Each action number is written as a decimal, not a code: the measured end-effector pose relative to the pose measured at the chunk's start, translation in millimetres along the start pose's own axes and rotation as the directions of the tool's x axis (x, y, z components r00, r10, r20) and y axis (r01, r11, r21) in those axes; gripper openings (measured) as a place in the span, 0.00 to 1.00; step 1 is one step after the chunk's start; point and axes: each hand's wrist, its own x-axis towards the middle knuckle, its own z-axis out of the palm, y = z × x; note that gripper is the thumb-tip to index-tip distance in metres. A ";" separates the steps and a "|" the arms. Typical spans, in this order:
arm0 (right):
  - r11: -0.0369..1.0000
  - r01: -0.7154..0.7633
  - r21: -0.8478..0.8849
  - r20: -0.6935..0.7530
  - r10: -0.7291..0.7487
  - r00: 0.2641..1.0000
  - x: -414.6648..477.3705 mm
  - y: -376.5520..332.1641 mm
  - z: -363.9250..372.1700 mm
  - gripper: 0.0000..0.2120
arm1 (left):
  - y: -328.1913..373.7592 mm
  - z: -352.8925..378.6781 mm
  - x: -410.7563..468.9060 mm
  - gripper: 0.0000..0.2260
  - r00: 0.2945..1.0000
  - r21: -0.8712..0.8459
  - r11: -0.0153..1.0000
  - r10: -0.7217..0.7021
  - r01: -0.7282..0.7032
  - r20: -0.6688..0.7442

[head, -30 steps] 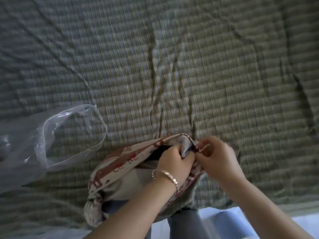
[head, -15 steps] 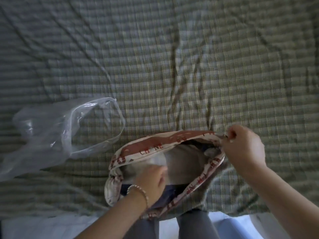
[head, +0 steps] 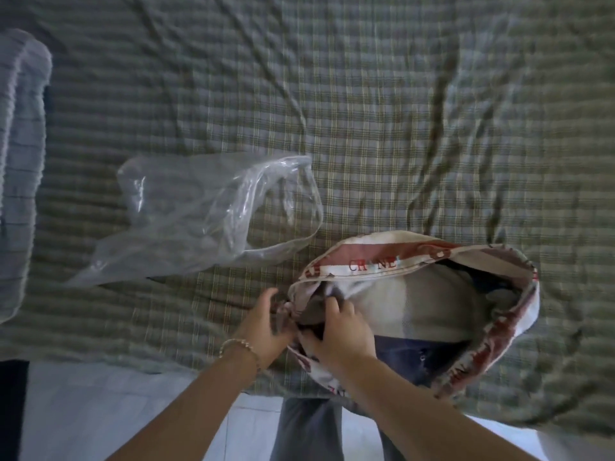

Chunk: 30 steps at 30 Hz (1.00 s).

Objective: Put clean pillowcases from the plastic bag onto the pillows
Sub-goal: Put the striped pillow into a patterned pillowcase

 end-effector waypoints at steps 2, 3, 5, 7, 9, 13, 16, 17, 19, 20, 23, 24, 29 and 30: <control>0.994 -0.013 -0.113 0.042 0.018 0.999 6.5 -9.0 10.4 0.32 | 7.1 5.3 6.6 0.19 1.000 -0.161 0.987 -0.011 0.007 -0.026; 0.986 -0.011 -0.164 0.055 0.021 0.998 10.2 -13.4 13.3 0.33 | 10.3 4.8 7.3 0.11 0.994 -0.232 0.973 -0.025 0.000 -0.105; 0.969 -0.003 -0.245 0.041 0.013 0.999 15.4 -22.4 18.1 0.29 | 9.8 -0.6 4.6 0.07 0.974 -0.447 0.893 -0.066 -0.040 -0.219; 0.957 0.020 -0.289 0.027 -0.012 1.000 18.3 -25.1 21.9 0.21 | 3.1 -8.1 -4.0 0.09 0.962 -0.615 0.786 -0.111 -0.068 -0.249; 0.968 0.060 -0.243 0.008 -0.060 0.998 18.1 -24.9 22.0 0.16 | -9.8 -16.7 -13.5 0.09 0.961 -0.613 0.789 -0.143 -0.033 -0.235; 0.947 0.155 0.281 -0.172 -0.109 0.979 -6.8 -31.3 2.4 0.04 | -31.9 -36.7 -18.1 0.10 0.941 -0.434 0.898 -0.206 0.074 -0.267; 0.807 0.322 0.494 -0.235 -0.233 0.944 -30.0 -46.2 -6.8 0.07 | -22.9 -50.6 -21.1 0.12 0.976 -0.494 0.868 -0.136 0.036 -0.168; 0.807 0.368 0.462 -0.224 -0.295 0.929 -30.2 -52.2 -4.5 0.07 | -16.9 -52.9 -23.8 0.12 0.987 -0.513 0.859 -0.090 0.008 -0.135; 0.874 0.348 0.339 -0.067 -0.347 0.936 -17.4 -62.7 7.2 0.05 | -9.4 -54.3 -29.0 0.15 0.992 -0.538 0.841 -0.018 -0.054 -0.127; 0.905 0.318 0.283 0.028 -0.339 0.940 -9.1 -65.7 12.7 0.08 | -7.7 -53.9 -30.4 0.16 0.989 -0.537 0.840 -0.008 -0.074 -0.149; 0.918 0.298 0.260 0.188 -0.351 0.917 6.0 -75.6 19.0 0.06 | -15.8 -54.1 -30.5 0.16 0.965 -0.466 0.873 0.023 -0.146 -0.260; 0.924 0.295 0.243 0.171 -0.341 0.924 4.4 -77.9 10.1 0.07 | -18.0 -54.1 -32.4 0.16 0.955 -0.441 0.879 0.050 -0.180 -0.291; 0.732 0.011 0.681 0.062 -0.072 0.995 -7.4 -65.5 -35.7 0.10 | -0.6 -39.4 -40.6 0.16 0.943 -0.452 0.832 0.235 -0.321 -0.237; 0.702 -0.032 0.712 0.104 -0.061 0.993 -12.6 -63.0 -38.3 0.10 | 3.0 -36.1 -42.0 0.16 0.952 -0.512 0.803 0.257 -0.305 -0.164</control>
